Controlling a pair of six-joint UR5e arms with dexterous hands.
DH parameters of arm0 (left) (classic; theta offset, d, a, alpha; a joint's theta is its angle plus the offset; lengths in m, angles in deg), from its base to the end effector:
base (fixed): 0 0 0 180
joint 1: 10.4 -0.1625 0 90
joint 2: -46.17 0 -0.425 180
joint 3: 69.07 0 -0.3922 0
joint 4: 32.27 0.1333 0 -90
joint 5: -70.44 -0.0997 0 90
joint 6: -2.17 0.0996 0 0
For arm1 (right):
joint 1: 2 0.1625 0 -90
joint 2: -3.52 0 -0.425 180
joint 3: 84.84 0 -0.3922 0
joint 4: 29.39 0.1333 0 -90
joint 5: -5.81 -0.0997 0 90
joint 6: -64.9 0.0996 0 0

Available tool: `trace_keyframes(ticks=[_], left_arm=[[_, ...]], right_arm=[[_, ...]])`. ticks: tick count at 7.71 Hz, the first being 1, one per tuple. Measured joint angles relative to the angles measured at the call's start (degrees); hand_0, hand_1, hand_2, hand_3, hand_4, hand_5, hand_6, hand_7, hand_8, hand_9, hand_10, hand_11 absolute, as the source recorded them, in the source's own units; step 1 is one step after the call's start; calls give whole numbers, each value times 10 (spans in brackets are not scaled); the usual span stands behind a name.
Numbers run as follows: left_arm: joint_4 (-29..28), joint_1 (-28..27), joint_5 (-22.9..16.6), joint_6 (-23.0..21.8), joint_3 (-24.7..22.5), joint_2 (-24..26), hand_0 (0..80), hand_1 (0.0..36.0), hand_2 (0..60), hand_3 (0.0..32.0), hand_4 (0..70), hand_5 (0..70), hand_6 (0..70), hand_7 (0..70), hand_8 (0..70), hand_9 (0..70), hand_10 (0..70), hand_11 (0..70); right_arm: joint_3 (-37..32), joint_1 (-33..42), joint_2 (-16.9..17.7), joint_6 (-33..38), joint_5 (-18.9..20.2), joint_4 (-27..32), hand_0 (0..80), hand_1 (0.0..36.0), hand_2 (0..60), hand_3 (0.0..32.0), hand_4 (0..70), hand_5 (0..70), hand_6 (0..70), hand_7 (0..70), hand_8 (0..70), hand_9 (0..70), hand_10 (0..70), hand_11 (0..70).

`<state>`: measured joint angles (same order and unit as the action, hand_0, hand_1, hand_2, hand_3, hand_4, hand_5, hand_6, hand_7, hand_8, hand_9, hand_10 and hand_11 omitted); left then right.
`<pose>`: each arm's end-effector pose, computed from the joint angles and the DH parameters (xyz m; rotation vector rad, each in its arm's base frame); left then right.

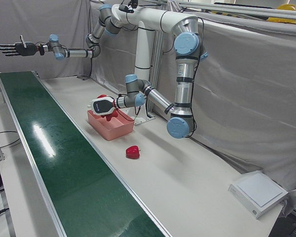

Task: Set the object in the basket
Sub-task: 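Carry the plush toy with the left hand over the pink tray, then open the left hand to release the plush toy into the tray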

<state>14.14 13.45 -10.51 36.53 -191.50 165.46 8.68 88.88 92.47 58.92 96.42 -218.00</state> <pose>0.4107 -0.3445 0.2580 -0.4277 1.9390 -1.0876 0.1398 -0.4890 0.6626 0.1133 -2.0907 2.2441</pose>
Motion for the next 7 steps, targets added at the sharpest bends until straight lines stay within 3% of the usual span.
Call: trace_keyframes(ticks=[1,2,4,6,7], left_arm=[[5,-3,3,0,-2,0,543,153,0,0,116,301,31,62,107,171,0,8],[12,-4,4,1,-4,0,548,165,0,0,105,258,25,58,97,156,0,0],[34,2,2,2,-18,0,550,173,0,0,167,295,32,70,129,200,25,53],[88,55,2,2,-90,-4,521,157,19,0,210,333,55,114,194,299,83,134],[104,86,2,2,-120,-9,515,146,32,0,227,418,77,157,234,358,116,180]], right_arm=[[0,0,0,0,0,0,0,0,0,0,0,0,0,0,0,0,0,0],[0,0,0,0,0,0,0,0,0,0,0,0,0,0,0,0,0,0],[0,0,0,0,0,0,0,0,0,0,0,0,0,0,0,0,0,0],[0,0,0,0,0,0,0,0,0,0,0,0,0,0,0,0,0,0],[0,0,0,0,0,0,0,0,0,0,0,0,0,0,0,0,0,0]])
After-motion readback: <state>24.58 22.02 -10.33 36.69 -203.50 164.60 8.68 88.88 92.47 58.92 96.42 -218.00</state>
